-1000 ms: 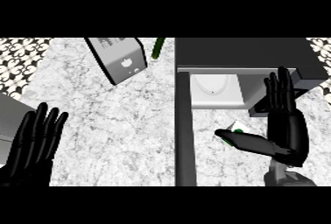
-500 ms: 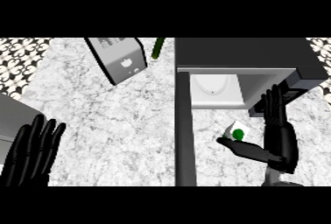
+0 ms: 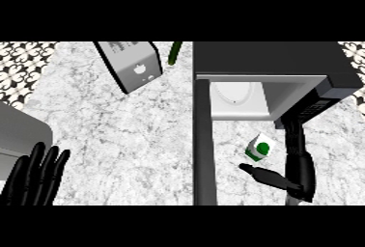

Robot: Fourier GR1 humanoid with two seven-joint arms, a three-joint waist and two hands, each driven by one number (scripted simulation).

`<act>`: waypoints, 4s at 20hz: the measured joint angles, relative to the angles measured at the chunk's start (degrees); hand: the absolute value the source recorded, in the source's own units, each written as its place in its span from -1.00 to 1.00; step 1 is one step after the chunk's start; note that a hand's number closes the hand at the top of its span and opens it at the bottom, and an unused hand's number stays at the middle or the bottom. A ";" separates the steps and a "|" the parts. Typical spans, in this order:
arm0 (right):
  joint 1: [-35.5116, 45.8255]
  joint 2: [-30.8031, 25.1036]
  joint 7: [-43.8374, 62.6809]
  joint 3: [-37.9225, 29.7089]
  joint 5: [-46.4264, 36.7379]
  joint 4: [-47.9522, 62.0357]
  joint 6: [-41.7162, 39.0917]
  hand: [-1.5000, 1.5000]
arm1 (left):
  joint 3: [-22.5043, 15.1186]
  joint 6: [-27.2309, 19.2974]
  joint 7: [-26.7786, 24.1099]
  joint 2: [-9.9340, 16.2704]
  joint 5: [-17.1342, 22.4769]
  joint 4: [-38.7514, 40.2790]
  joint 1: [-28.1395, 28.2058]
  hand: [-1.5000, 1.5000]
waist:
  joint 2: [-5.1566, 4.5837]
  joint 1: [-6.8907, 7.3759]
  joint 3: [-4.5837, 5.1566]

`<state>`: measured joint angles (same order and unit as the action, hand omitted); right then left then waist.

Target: Pick up the milk, place it into the microwave and close the microwave

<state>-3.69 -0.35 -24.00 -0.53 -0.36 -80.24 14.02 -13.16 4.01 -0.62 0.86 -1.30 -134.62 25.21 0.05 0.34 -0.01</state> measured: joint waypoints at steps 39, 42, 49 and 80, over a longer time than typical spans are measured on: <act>19.12 -5.44 -39.49 -8.21 0.93 54.86 -16.39 1.00 | -2.40 -0.60 -1.71 1.39 -0.29 -3.06 5.00 -1.00 | 0.35 0.43 0.32; 14.01 -6.69 -39.63 -6.44 0.91 50.25 -18.63 1.00 | -1.82 -0.76 -1.60 1.42 0.00 -2.94 5.30 -1.00 | 0.78 0.05 0.45; 2.58 -6.18 -36.94 -2.21 1.47 35.41 -20.27 1.00 | 0.05 -0.44 -0.94 2.12 1.76 -4.05 6.36 -1.00 | 0.46 -0.55 0.27; 37.22 -6.74 -5.30 -6.95 -10.76 39.48 5.34 1.00 | 11.45 6.71 -4.65 4.58 11.25 2.54 5.16 -1.00 | -0.51 1.53 -0.03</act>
<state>33.54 -7.09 -29.30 -7.47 -11.12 -40.76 19.36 -1.71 10.72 -5.26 5.44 9.96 -132.09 30.37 -0.47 1.86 -0.05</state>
